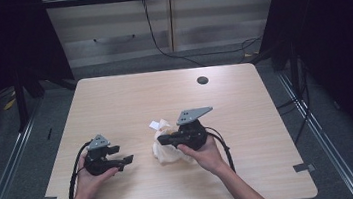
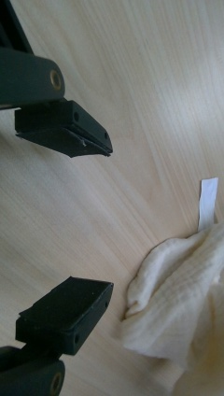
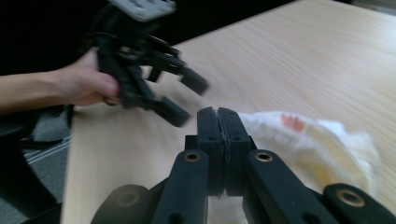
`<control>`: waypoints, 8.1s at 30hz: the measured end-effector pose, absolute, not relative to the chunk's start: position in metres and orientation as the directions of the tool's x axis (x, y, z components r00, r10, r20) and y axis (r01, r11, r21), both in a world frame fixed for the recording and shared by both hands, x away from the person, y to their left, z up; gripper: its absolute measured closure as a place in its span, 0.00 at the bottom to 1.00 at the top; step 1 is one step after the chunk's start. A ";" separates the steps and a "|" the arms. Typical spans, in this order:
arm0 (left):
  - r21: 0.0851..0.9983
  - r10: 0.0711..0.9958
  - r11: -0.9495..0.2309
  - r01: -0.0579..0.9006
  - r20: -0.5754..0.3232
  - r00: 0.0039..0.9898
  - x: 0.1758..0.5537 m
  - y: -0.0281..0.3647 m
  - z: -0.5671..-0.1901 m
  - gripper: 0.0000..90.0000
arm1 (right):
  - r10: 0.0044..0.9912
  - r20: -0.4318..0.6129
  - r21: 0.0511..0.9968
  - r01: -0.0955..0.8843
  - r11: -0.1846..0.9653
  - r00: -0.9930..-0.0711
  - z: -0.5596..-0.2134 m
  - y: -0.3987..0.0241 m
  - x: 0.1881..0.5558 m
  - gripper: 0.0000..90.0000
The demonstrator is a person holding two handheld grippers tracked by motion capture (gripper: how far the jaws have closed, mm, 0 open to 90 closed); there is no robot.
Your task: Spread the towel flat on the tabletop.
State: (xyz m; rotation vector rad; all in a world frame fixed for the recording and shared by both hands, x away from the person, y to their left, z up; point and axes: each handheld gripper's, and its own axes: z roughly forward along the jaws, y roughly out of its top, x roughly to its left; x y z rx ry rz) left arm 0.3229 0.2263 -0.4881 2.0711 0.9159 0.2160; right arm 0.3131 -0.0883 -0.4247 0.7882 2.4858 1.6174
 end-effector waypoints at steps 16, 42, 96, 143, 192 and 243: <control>0.835 0.597 -0.250 0.489 -0.265 0.757 0.312 0.227 -0.469 0.45 | 0.416 0.227 0.879 0.369 0.301 -0.881 -0.429 -0.068 0.309 0.99; 0.850 0.491 -0.289 0.441 -0.264 0.830 0.326 0.172 -0.451 0.69 | 0.483 0.221 0.895 0.373 0.245 -0.847 -0.422 -0.106 0.305 0.99; 0.904 0.558 -0.061 0.422 -0.320 0.766 0.326 0.233 -0.405 0.96 | 0.647 0.196 0.955 0.293 0.044 -0.737 -0.377 -0.189 0.296 0.99; 0.934 0.654 -0.038 0.355 -0.245 0.716 0.399 0.208 -0.285 0.96 | 0.805 0.202 0.956 0.292 -0.037 -0.558 -0.291 -0.228 0.370 1.00; 0.779 0.595 -0.308 0.547 -0.291 0.749 0.286 0.221 -0.458 0.96 | 0.723 0.268 0.851 0.508 0.132 -0.637 -0.454 -0.222 0.237 0.99; 0.712 0.642 -0.423 0.560 -0.201 0.740 0.357 0.194 -0.503 0.78 | 0.729 0.209 0.734 0.598 0.323 -0.651 -0.506 -0.185 0.324 0.77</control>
